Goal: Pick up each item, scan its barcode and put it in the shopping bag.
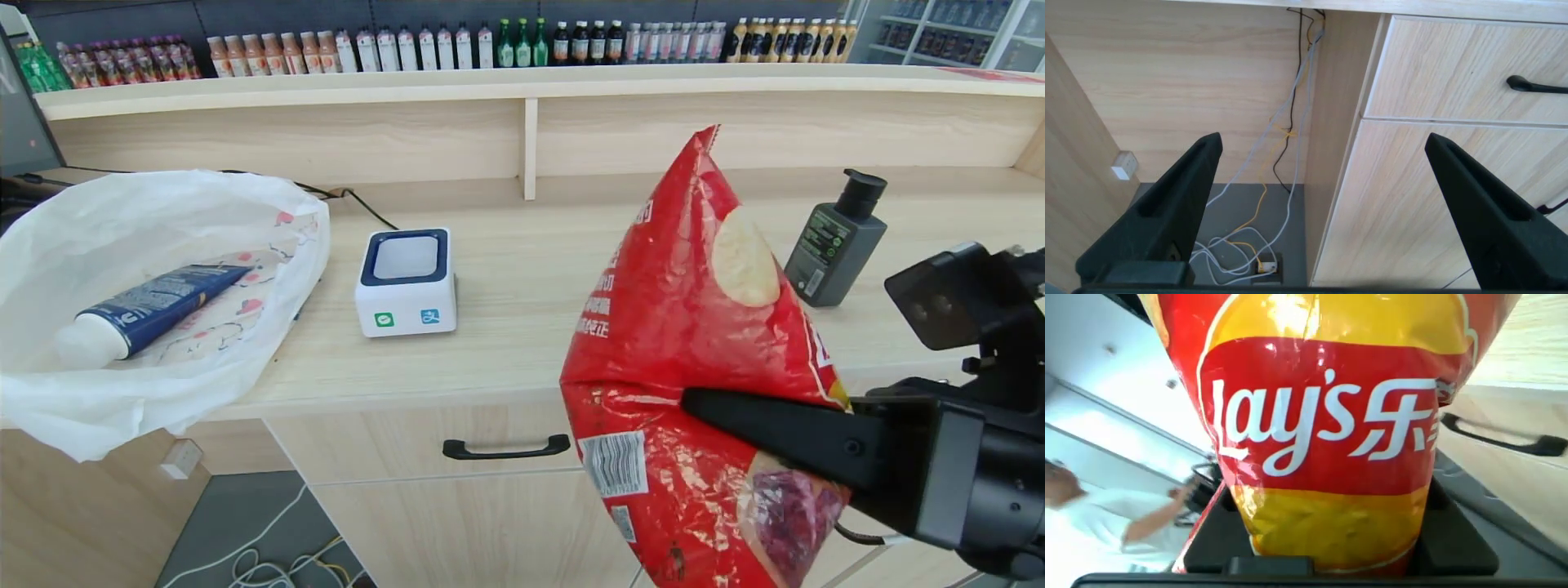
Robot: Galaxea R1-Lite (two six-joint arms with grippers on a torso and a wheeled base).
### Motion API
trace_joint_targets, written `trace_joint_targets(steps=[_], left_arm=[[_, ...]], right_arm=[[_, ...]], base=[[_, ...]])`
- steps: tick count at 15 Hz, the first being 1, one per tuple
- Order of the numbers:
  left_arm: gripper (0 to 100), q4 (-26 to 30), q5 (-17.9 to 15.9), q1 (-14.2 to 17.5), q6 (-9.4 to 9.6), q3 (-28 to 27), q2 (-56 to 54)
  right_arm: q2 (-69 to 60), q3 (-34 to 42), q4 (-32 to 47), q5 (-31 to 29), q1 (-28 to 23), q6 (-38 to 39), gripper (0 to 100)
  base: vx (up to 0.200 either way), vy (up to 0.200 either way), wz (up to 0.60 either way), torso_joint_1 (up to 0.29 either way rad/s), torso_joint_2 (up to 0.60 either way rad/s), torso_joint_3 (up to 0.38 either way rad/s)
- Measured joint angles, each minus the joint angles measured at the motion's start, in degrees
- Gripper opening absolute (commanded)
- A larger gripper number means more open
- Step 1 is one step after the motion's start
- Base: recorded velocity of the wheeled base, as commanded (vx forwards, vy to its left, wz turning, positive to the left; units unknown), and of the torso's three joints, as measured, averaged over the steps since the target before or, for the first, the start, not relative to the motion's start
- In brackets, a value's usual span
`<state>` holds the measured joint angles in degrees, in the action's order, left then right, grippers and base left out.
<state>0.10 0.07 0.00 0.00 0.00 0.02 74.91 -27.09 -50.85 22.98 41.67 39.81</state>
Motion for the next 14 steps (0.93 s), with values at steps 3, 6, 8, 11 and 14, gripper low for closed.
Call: trace_joint_targets(steps=[3,6,8,11,14], left_arm=[[100,0.0,0.0,0.0,0.00,0.0,0.0],[100,0.0,0.0,0.0,0.00,0.0,0.0],[100,0.0,0.0,0.0,0.00,0.0,0.0],[100,0.0,0.0,0.0,0.13,0.0,0.0],[100,0.0,0.0,-0.1,0.10,0.0,0.0]], right_arm=[[-2.6,-3.7,9.4,-4.2,0.1,-13.8,0],[-4.0,-4.9,12.6,-9.5,0.9,-23.3,0],[-4.5,-5.3,14.0,-14.4,1.8,-29.6,0],[-4.4,-5.4,14.9,-29.1,4.8,-39.3,0],[-3.6,-4.7,10.6,-36.5,5.8,-41.1,0]], base=[[0.000,0.000,0.00,0.000,0.00,0.000],[0.000,0.000,0.00,0.000,0.00,0.000],[0.000,0.000,0.00,0.000,0.00,0.000],[0.000,0.000,0.00,0.000,0.00,0.000],[0.000,0.000,0.00,0.000,0.00,0.000]])
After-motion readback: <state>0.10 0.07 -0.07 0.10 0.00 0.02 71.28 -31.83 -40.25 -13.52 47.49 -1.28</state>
